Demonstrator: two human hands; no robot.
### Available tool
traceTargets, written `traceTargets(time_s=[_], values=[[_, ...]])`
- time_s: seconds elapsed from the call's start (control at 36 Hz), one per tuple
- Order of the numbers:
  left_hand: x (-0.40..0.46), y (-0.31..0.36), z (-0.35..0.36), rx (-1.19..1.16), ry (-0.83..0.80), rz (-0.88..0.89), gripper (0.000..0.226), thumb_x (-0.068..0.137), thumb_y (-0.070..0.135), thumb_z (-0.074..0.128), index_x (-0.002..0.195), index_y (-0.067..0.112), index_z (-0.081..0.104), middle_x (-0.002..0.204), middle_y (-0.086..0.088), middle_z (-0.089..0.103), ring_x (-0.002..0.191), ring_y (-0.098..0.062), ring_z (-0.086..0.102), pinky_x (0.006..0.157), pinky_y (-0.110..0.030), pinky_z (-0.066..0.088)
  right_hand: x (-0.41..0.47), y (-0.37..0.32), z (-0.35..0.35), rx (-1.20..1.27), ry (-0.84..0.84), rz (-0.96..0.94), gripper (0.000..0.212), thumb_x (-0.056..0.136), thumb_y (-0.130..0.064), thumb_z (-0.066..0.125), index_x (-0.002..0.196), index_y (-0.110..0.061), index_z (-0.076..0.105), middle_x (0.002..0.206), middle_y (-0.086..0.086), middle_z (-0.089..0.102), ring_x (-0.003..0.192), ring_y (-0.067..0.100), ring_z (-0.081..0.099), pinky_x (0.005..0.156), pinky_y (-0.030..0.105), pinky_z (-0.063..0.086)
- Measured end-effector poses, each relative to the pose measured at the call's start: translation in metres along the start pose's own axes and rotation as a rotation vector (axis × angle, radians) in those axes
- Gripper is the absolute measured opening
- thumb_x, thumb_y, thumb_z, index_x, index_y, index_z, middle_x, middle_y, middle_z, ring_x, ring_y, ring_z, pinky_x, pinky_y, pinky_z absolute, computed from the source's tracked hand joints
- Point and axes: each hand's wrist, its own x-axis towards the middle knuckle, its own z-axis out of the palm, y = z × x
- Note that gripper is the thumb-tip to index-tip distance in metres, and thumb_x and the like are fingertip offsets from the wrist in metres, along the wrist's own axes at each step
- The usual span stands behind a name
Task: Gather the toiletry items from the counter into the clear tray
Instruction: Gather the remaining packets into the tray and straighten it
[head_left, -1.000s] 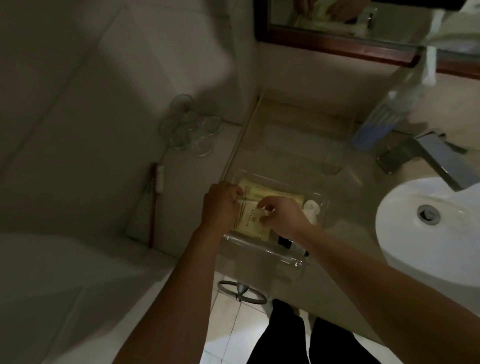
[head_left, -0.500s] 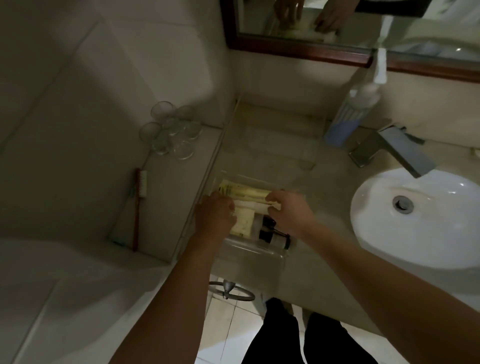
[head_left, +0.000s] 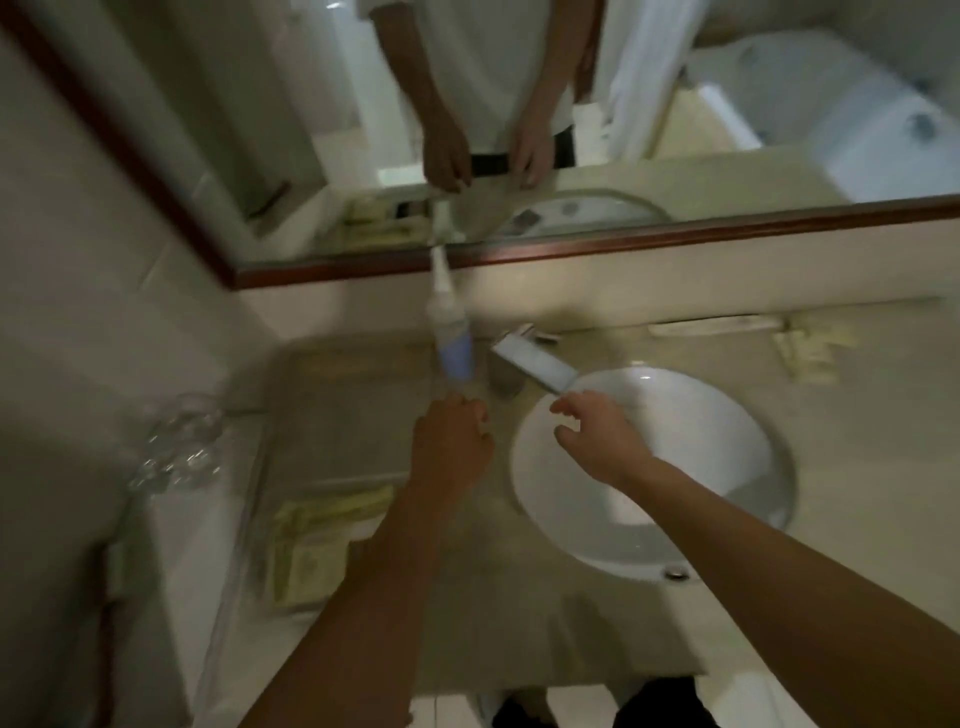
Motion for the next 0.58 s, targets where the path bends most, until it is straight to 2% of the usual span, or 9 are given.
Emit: traceTargets(time_s=[0.14, 0.28, 0.36, 0.5, 0.58], values=[[0.046, 0.113, 0.026, 0.022, -0.064, 0.186, 0.028, 0.085, 0.030, 0.059, 0.112, 0.026, 0.062, 0.116, -0.004, 0.058, 0.109, -0.025, 0.056, 0.094, -0.038, 0.046, -0.001, 0.097, -0.078, 0.008, 0.108, 0.117, 0.036, 0.085, -0.025, 0.060, 0.121, -0.020, 0.062, 0.124, 0.004, 0.060, 0.112, 0.021, 0.056, 0.097, 0.037, 0.046], [0.085, 0.218, 0.069, 0.017, -0.113, 0.259, 0.025, 0.088, 0.031, 0.058, 0.112, 0.025, 0.059, 0.117, -0.001, 0.054, 0.111, -0.023, 0.053, 0.095, -0.036, 0.043, 0.007, 0.207, -0.146, 0.016, 0.154, 0.249, 0.042, 0.081, -0.030, 0.059, 0.122, -0.023, 0.061, 0.119, 0.008, 0.058, 0.112, 0.025, 0.055, 0.098, 0.036, 0.046], [0.110, 0.274, 0.096, 0.030, -0.153, 0.246, 0.025, 0.089, 0.031, 0.057, 0.113, 0.026, 0.058, 0.118, -0.001, 0.053, 0.110, -0.022, 0.052, 0.094, -0.035, 0.044, 0.021, 0.265, -0.178, 0.034, 0.163, 0.276, 0.042, 0.082, -0.030, 0.062, 0.123, -0.023, 0.060, 0.127, 0.008, 0.058, 0.118, 0.024, 0.054, 0.102, 0.037, 0.044], [0.146, 0.347, 0.138, 0.032, -0.251, 0.170, 0.032, 0.091, 0.027, 0.055, 0.122, 0.025, 0.057, 0.126, -0.002, 0.052, 0.119, -0.023, 0.048, 0.098, -0.035, 0.042, 0.047, 0.342, -0.215, 0.059, 0.112, 0.317, 0.039, 0.083, -0.022, 0.062, 0.122, -0.017, 0.061, 0.126, 0.010, 0.060, 0.115, 0.028, 0.057, 0.098, 0.034, 0.043], [0.165, 0.379, 0.159, -0.010, -0.289, 0.111, 0.035, 0.089, 0.028, 0.057, 0.124, 0.024, 0.058, 0.124, -0.004, 0.053, 0.115, -0.023, 0.051, 0.094, -0.034, 0.043, 0.064, 0.376, -0.232, 0.061, 0.071, 0.325, 0.041, 0.086, -0.018, 0.061, 0.126, -0.014, 0.057, 0.128, 0.011, 0.058, 0.117, 0.028, 0.055, 0.098, 0.033, 0.040]])
